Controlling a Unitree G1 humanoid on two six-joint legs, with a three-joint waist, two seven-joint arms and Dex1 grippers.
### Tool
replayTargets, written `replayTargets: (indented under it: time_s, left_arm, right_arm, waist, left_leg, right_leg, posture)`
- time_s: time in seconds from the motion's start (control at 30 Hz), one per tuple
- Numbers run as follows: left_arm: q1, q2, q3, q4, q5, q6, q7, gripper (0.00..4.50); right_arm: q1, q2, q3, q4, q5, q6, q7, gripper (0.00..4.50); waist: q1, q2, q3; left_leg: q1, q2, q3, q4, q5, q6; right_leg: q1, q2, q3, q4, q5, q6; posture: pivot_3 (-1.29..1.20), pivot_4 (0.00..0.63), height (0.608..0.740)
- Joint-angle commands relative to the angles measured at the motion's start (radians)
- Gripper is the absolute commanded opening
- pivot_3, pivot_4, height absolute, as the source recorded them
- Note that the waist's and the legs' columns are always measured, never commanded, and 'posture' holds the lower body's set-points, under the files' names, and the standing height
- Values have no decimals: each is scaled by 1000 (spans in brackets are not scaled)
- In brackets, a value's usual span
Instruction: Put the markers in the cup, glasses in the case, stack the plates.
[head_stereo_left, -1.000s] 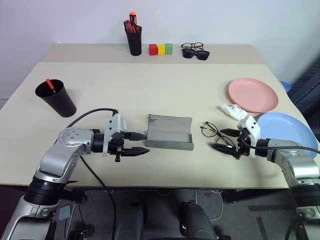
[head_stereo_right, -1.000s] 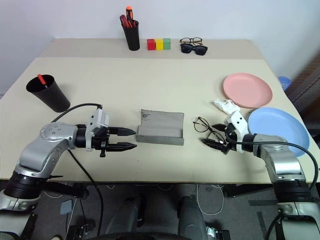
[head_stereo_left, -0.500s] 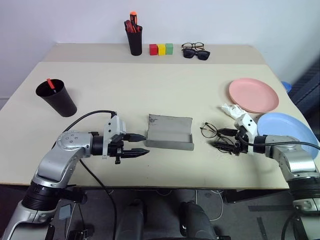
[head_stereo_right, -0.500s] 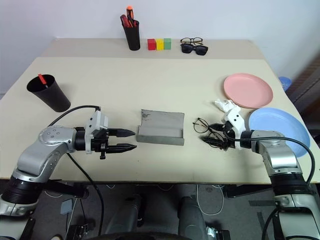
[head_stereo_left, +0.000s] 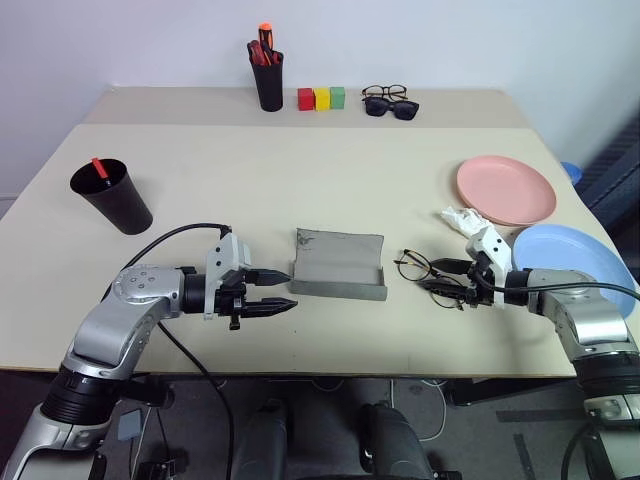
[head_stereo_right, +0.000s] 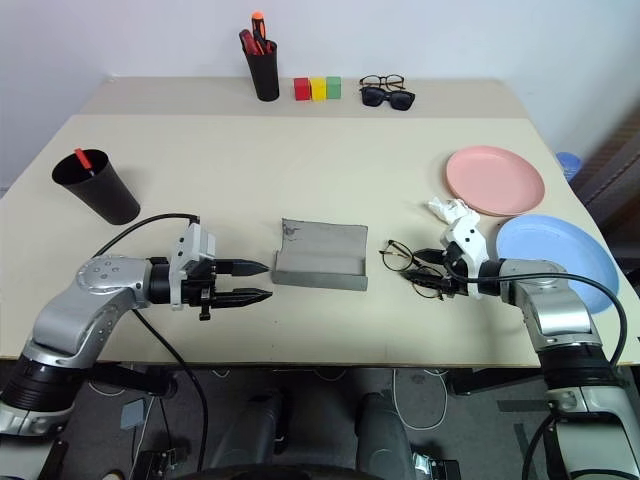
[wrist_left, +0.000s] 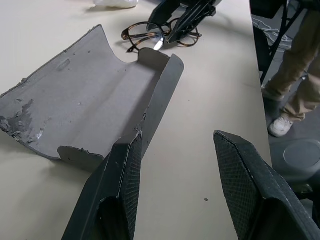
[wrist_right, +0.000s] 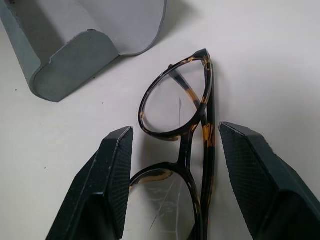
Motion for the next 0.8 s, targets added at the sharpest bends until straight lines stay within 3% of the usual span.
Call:
replayTargets:
  time_s: [0.03, 0.07, 0.17, 0.3, 0.63, 0.8]
  left_arm:
    - [1, 9, 16, -38, -18, 0, 8, 2310]
    - [3, 10, 17, -40, -19, 0, 9, 2310]
    - [5, 10, 18, -43, -20, 2, 15, 2310]
    - [7, 10, 16, -46, -20, 1, 20, 2310]
    - [7, 6, 17, -39, -21, -1, 28, 2310]
    - [21, 2, 27, -30, -23, -26, 26, 2310]
  right_arm:
    - [-21, -2, -10, -9, 0, -6, 5, 2782]
    - [-21, -3, -10, -10, 0, -6, 6, 2782]
    - [-22, -5, -9, -11, -2, -5, 7, 1989]
    - [-21, -8, -8, -13, -2, -3, 9, 24]
    - [-25, -36, -35, -84, 31, 38, 22, 24]
    - [-136, 0, -65, -213, 129, 111, 3, 24]
  waist:
    - [0, 0, 0]
    - [0, 0, 0]
    - [0, 0, 0]
    - [-5, -1, -1]
    - [-12, -1, -1]
    - [-22, 1, 0]
  left_leg:
    - [0, 0, 0, 0, 0, 0]
    - [0, 0, 0, 0, 0, 0]
    - [0, 0, 0, 0, 0, 0]
    - [1, 0, 0, 0, 0, 0]
    - [1, 0, 0, 0, 0, 0]
    - [0, 0, 0, 0, 0, 0]
  right_leg:
    - [0, 0, 0, 0, 0, 0]
    - [0, 0, 0, 0, 0, 0]
    - [0, 0, 0, 0, 0, 0]
    - [0, 0, 0, 0, 0, 0]
    - [1, 0, 0, 0, 0, 0]
    - [0, 0, 0, 1, 0, 0]
  posture:
    - [0, 150, 740]
    - [0, 150, 740]
    - [0, 150, 740]
    - [0, 150, 740]
    - [0, 150, 740]
    - [0, 150, 740]
